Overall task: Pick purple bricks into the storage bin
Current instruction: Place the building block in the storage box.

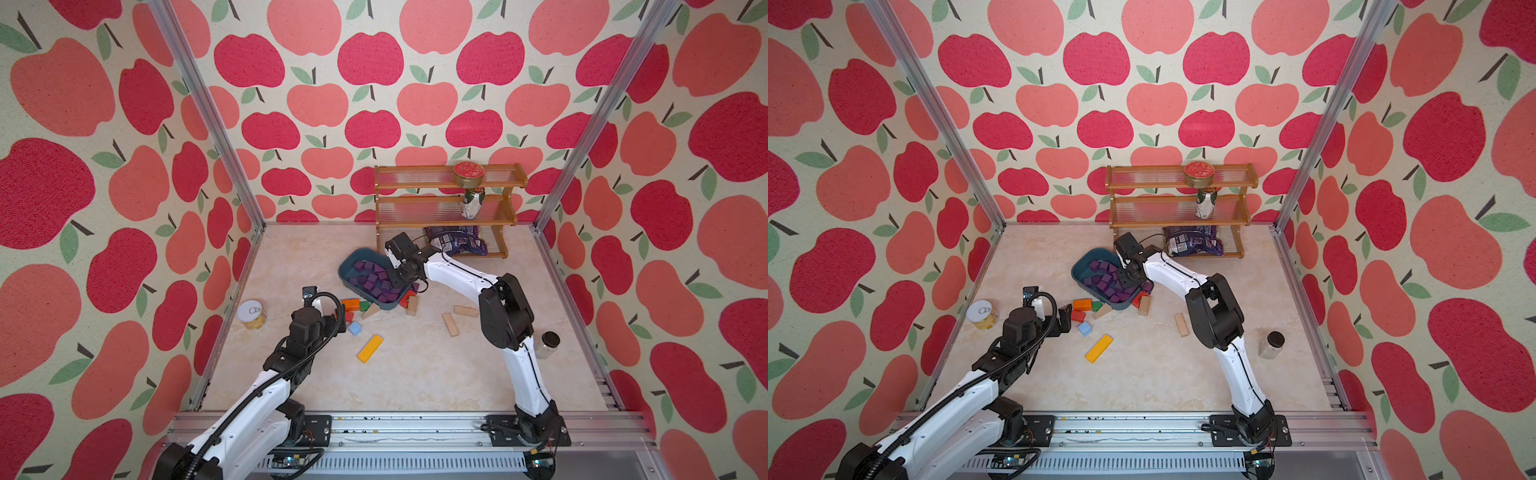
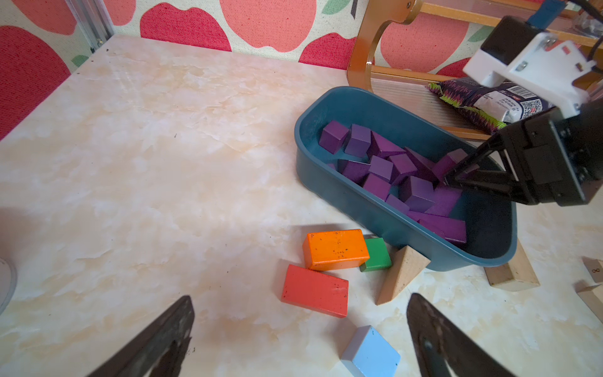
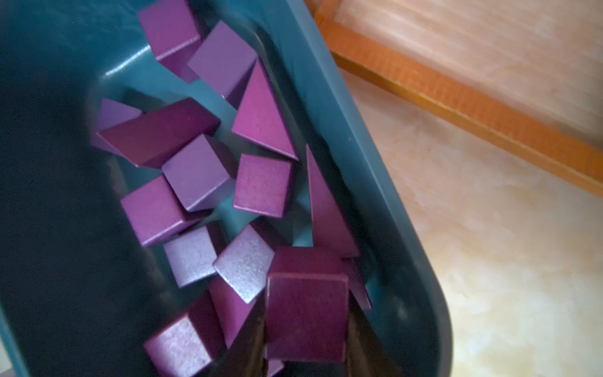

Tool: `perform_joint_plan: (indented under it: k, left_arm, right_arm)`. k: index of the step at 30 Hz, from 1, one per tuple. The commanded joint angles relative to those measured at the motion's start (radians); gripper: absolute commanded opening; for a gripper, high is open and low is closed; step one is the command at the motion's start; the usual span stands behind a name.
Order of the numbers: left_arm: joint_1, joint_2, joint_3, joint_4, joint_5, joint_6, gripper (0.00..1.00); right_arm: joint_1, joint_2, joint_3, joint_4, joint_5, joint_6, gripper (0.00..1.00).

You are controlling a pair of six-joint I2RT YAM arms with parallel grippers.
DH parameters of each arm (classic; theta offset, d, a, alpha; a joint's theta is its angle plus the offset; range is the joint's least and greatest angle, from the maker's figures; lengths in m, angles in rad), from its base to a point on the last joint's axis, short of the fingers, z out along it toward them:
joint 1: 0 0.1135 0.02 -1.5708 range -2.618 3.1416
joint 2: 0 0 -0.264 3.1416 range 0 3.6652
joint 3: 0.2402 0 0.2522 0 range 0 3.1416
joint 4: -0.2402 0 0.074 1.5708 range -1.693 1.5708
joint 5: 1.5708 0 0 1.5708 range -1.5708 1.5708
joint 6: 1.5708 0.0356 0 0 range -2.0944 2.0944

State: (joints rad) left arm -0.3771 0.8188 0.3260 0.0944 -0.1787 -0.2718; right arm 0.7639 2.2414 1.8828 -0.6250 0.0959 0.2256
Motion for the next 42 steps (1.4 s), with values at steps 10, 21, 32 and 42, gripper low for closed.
perform_joint_plan:
  k: [10,21,32,42]
  left_arm:
    - [0.005,-0.007,0.002,-0.016,-0.021,-0.001,0.99]
    - [0.004,-0.004,0.001,-0.013,-0.018,-0.003,0.99]
    - [0.004,0.002,0.001,-0.013,-0.02,-0.004,0.99]
    - [0.005,0.006,0.002,-0.011,-0.019,-0.006,0.99]
  right_arm:
    - [0.004,0.076,0.083,-0.084,0.011,-0.035,0.21]
    - [0.003,0.148,0.175,-0.128,0.004,-0.058,0.21]
    - [0.002,0.206,0.278,-0.159,-0.022,-0.069,0.21]
    - [0.018,0.195,0.262,-0.138,-0.079,-0.085,0.21]
